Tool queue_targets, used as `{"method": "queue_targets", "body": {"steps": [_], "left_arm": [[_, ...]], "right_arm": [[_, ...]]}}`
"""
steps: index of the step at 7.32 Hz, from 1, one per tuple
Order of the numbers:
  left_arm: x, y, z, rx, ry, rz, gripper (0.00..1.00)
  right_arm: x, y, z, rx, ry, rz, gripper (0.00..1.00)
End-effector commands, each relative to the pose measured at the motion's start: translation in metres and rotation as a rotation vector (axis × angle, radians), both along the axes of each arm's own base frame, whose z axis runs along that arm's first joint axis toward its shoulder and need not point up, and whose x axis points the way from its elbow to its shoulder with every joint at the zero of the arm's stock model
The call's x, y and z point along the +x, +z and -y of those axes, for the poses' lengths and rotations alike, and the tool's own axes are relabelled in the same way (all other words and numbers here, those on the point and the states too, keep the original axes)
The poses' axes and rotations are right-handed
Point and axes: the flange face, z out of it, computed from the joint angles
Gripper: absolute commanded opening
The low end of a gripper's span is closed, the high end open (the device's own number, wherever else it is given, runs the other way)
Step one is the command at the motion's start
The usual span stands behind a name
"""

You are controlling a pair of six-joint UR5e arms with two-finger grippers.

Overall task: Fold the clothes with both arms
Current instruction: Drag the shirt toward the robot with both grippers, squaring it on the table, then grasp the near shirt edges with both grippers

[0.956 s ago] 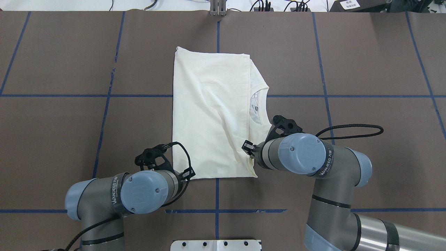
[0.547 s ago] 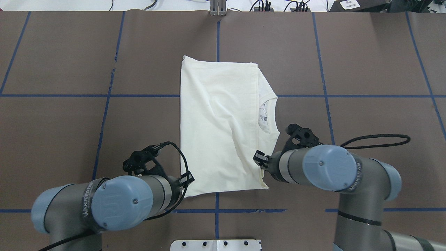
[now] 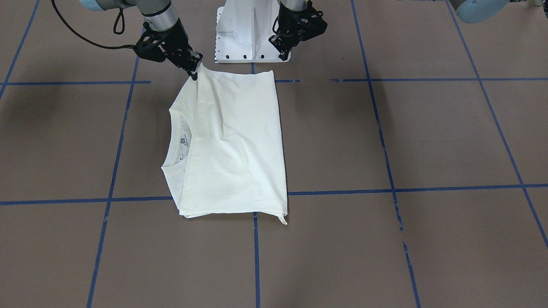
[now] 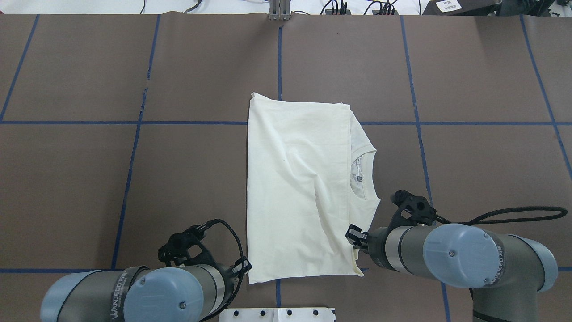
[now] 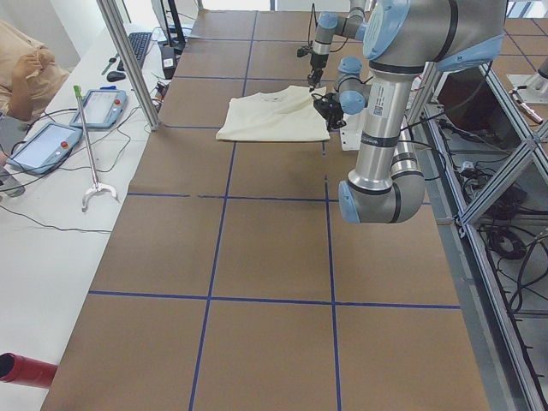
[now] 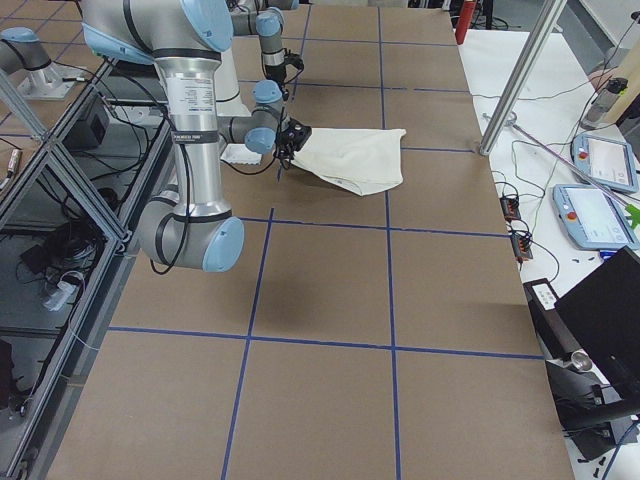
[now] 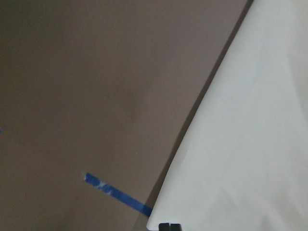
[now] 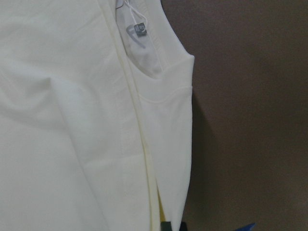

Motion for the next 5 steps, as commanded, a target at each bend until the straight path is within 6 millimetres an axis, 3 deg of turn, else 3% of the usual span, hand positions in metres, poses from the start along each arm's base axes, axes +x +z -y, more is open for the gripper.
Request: {"method": "queue_targets", "body": {"steps": [1, 2, 3, 5], "left_arm": [[0.041, 0.018, 0.0, 0.005, 0.014, -0.126, 0.38], [0.038, 0.013, 0.004, 0.037, 0.029, -0.16, 0.31], [0.031, 0.005, 0.005, 0.07, 0.057, -0.177, 0.31], [0.03, 0.012, 0.015, 0.072, 0.065, -0.161, 0.33]], "right_arm": [[-0.002, 0.0, -0.002, 0.001, -0.001, -0.001, 0.0], [-0.002, 0.0, -0.002, 0.001, -0.001, -0.001, 0.0], [-0.002, 0.0, -0.001, 0.001, 0.001, 0.0, 0.0], [-0.002, 0.0, -0.001, 0.001, 0.001, 0.0, 0.0]]}}
